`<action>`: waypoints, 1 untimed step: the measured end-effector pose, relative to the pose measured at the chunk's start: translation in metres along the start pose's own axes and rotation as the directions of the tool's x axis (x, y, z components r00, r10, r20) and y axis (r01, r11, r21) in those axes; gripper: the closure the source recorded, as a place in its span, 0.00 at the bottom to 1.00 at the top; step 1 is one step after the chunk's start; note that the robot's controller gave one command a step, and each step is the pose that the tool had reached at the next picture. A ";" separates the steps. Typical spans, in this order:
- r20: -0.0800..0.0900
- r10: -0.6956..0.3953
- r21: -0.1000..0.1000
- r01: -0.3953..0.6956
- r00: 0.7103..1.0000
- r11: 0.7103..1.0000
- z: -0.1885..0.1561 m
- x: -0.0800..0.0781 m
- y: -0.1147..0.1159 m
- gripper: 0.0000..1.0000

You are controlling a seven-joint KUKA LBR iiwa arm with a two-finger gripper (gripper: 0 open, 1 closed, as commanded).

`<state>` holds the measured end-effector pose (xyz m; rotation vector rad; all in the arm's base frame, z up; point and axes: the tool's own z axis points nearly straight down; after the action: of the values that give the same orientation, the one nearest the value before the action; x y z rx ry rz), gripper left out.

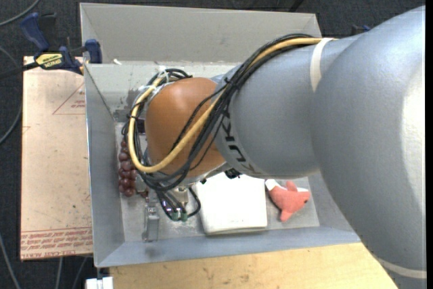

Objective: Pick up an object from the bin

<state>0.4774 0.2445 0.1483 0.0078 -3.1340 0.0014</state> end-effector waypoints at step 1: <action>0.007 0.005 -0.002 -0.005 1.000 1.000 -0.005 -0.002 -0.001 0.00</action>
Offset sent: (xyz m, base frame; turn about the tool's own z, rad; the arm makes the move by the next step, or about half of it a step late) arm 0.0468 -0.0464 -0.0145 -0.0434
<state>0.4794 0.2433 0.1528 0.0005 -3.1408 -0.0015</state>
